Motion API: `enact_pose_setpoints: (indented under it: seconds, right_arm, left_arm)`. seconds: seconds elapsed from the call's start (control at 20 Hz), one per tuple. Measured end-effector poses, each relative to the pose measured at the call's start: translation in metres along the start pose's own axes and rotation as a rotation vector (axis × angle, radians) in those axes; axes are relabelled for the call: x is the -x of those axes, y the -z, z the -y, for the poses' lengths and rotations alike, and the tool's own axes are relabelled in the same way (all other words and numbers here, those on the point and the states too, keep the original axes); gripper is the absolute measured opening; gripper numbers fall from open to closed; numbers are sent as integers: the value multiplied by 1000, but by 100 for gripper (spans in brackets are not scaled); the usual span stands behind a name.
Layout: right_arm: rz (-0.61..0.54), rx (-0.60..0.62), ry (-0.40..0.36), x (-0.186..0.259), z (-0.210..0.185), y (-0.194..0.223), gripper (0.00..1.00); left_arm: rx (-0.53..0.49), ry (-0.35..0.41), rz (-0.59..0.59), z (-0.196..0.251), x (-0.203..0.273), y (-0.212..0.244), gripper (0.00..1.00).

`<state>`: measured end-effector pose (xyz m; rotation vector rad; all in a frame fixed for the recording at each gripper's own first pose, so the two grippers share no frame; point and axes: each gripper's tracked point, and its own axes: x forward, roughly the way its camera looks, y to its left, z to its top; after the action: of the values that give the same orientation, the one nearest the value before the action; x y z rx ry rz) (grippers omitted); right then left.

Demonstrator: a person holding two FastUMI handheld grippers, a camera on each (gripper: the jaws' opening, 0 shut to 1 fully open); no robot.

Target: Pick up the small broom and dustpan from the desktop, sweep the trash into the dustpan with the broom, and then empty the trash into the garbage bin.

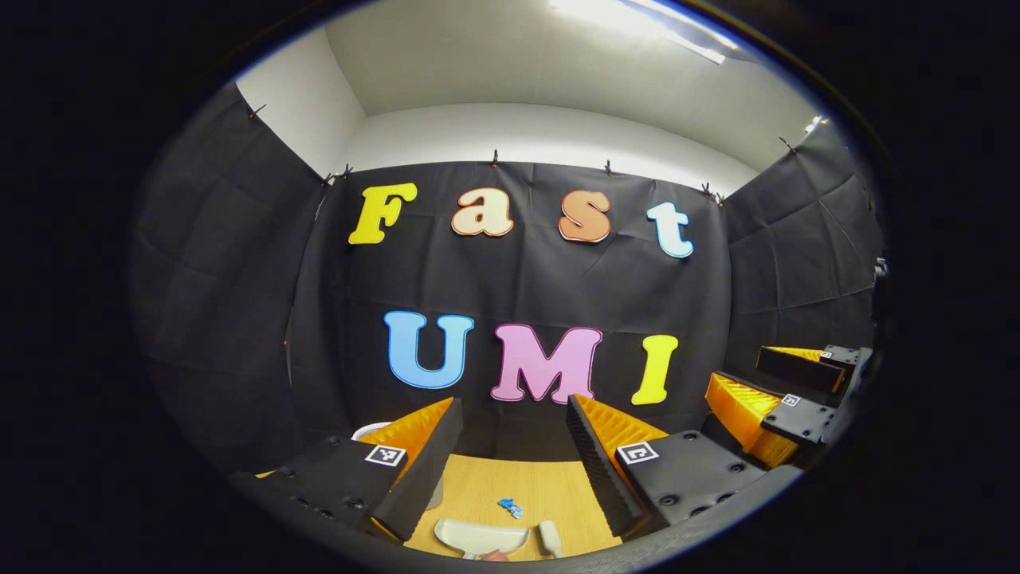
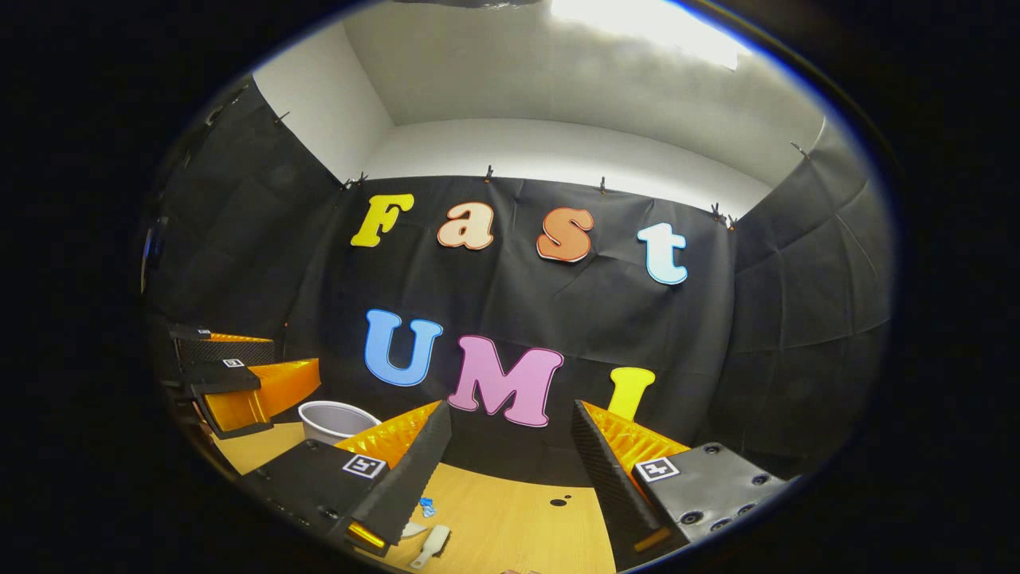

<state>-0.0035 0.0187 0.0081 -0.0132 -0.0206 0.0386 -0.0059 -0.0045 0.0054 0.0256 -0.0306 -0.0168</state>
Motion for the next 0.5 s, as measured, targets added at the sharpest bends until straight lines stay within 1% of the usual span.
enact_pose_setpoints:
  seconds: [0.1, 0.5]
  right_arm:
    - [6, 4, 0, 0, 0, -2, 97]
    - [-5, 2, -7, 1, -4, 3, 97]
  left_arm:
    - [-3, -2, 4, 0, 0, -1, 80]
    - [-2, -6, -3, -2, 1, 3, 78]
